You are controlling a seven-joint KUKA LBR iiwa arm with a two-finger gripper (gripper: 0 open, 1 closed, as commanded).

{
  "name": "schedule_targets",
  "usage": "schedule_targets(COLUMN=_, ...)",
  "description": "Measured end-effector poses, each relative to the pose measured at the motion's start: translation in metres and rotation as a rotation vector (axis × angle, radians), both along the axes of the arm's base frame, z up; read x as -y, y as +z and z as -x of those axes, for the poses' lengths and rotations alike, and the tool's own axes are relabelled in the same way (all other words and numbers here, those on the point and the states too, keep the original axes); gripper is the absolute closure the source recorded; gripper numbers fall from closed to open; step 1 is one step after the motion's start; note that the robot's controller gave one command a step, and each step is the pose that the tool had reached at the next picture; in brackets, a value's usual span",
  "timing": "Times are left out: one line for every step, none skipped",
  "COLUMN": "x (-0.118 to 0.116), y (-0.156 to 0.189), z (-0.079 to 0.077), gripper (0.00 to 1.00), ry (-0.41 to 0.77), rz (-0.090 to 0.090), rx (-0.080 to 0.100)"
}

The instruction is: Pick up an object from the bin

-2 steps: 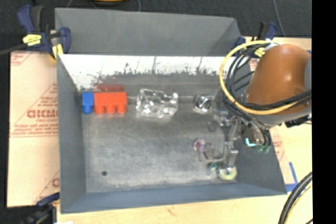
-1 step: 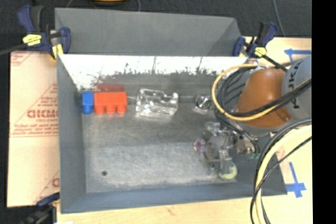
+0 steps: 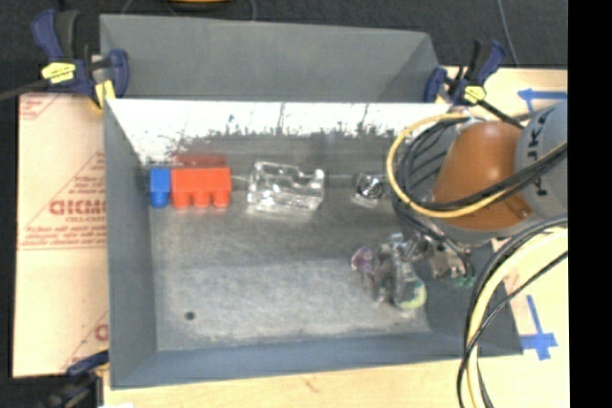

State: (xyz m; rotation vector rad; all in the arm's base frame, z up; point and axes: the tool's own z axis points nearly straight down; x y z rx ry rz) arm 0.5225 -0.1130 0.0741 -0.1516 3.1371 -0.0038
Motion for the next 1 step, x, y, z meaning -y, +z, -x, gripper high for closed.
schedule_targets(x=0.0009, y=0.1597, z=-0.0026, gripper=1.0, ry=-0.014, rz=0.001, rx=0.011)
